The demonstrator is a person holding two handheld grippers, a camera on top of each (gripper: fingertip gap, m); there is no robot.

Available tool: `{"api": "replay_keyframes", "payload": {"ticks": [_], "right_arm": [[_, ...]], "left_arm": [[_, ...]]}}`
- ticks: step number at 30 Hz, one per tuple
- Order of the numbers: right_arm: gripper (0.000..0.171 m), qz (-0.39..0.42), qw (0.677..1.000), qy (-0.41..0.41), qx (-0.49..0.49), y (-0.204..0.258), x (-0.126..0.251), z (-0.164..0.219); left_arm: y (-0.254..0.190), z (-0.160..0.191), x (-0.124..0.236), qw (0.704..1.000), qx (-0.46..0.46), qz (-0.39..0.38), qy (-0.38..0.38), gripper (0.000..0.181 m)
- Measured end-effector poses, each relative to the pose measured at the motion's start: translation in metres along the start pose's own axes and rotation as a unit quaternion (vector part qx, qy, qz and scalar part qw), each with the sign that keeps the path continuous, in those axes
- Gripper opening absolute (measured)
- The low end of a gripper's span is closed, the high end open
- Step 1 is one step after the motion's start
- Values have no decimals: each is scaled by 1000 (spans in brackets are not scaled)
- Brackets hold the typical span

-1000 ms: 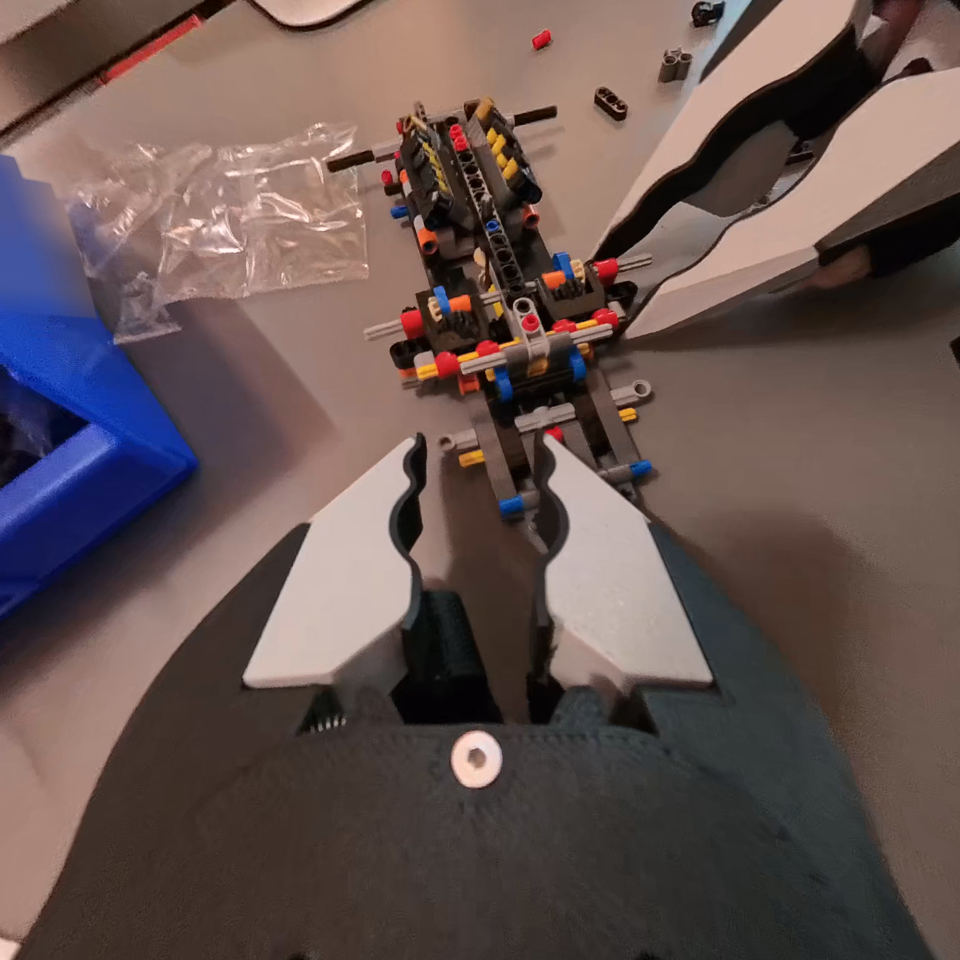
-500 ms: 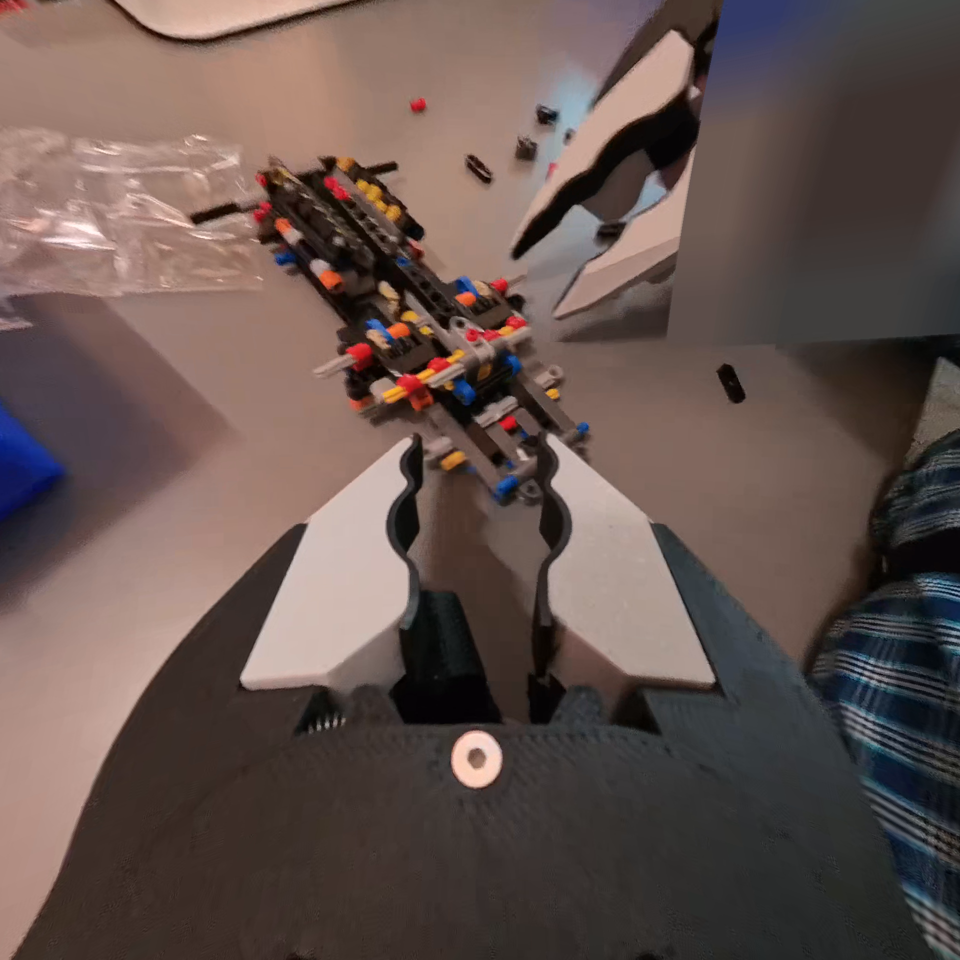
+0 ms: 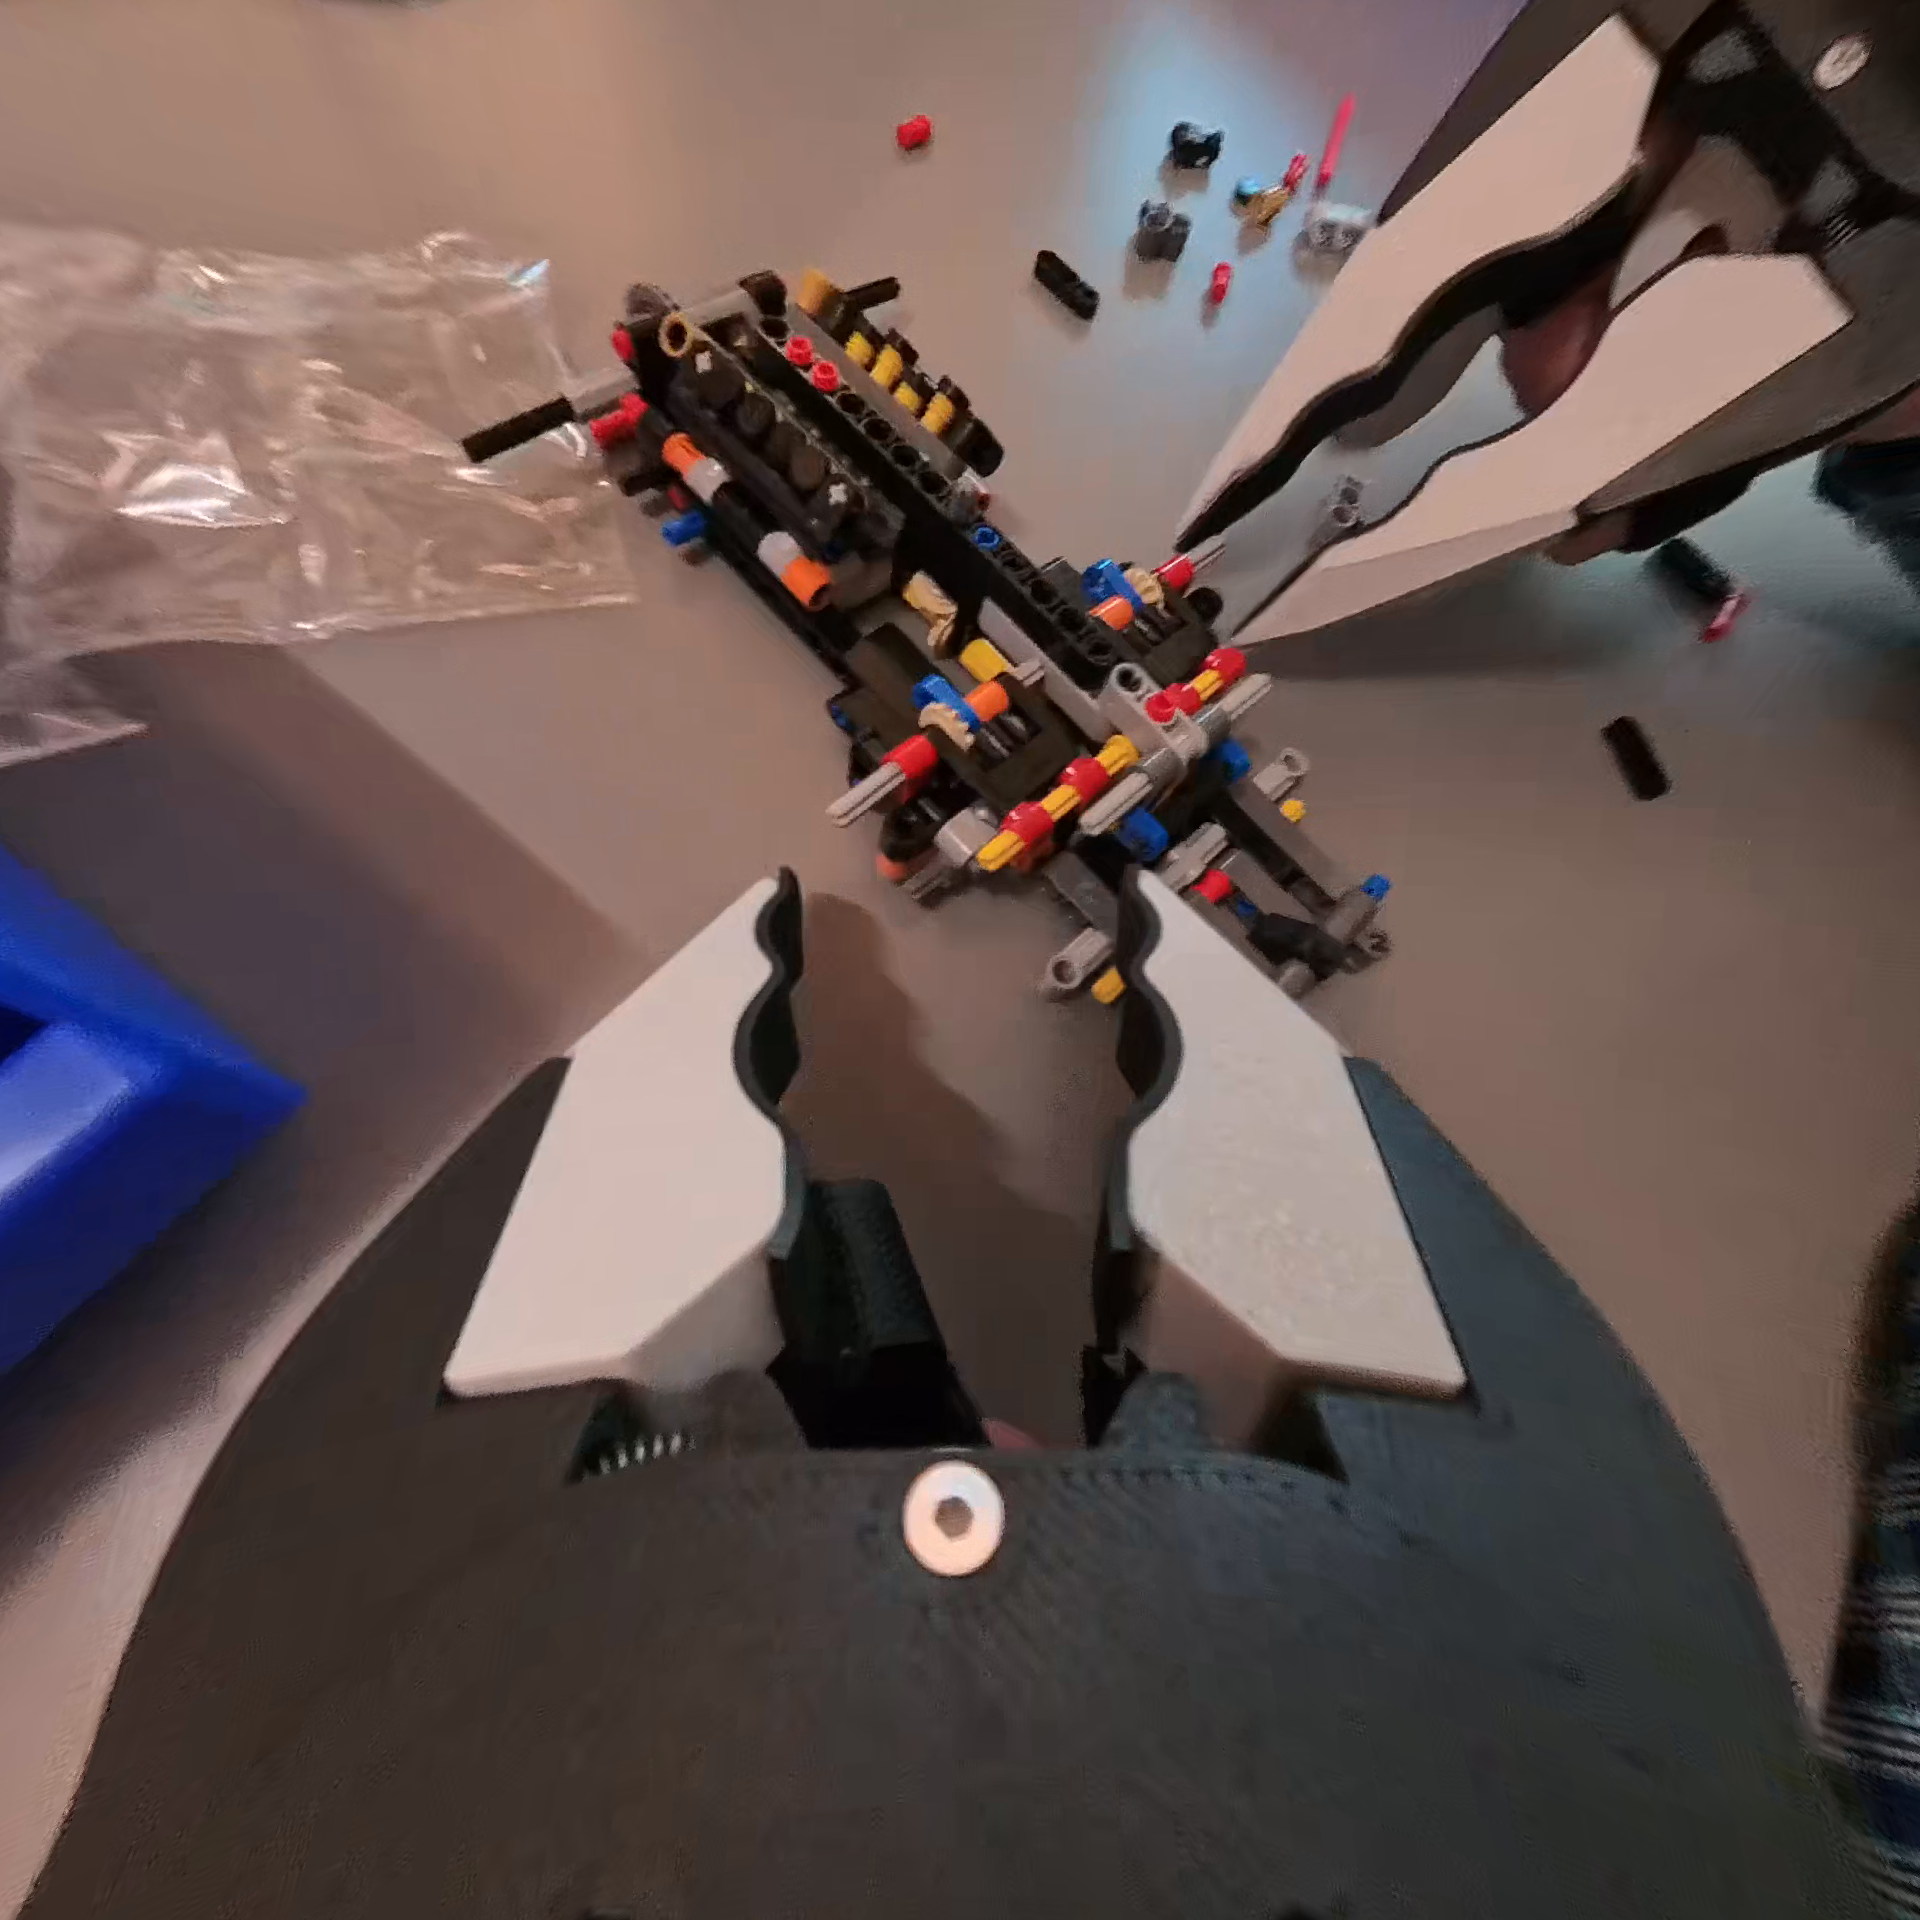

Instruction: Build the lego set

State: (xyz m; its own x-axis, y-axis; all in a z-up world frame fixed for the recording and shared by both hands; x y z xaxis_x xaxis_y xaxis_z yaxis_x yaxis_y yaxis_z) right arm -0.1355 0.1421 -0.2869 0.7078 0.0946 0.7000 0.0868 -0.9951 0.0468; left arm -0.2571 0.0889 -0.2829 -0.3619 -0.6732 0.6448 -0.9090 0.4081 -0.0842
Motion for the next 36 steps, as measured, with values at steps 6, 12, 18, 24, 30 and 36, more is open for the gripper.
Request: {"api": "replay_keyframes", "payload": {"ticks": [6,12,18,24,30,36], "right_arm": [[1,5,1000,7,10,7,-2,-3],[1,43,999,0,-27,21,1,-4],[5,69,996,-5,-61,42,-5,-7],[24,85,995,-34,-27,25,34,-13],[27,110,991,25,-76,-48,55,21],[7,104,990,47,-86,-50,29,38]], "left_arm": [[-9,-5,-7,1000,-14,23,-3,65],[-7,-8,-13,996,-47,67,18,69],[4,-8,-12,990,-63,117,40,68],[6,-8,7,994,-80,64,32,68],[-17,12,12,989,-136,16,56,75],[-19,16,1,980,-183,-26,71,76]]}}
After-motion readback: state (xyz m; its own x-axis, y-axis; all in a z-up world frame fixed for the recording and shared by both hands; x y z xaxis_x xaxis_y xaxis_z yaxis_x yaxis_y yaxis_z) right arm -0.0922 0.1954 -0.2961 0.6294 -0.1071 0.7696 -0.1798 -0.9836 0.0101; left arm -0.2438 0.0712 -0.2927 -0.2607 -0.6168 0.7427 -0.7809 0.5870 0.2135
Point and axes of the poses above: each gripper's, where its closed fingertips meet, x back along the fingers, z out of its underside, y = z × x across the jaws, the point moved 3 cm from there along x, back along the fingers, and after that the axes turned 8 degrees about -z, right-handed, at the moved point
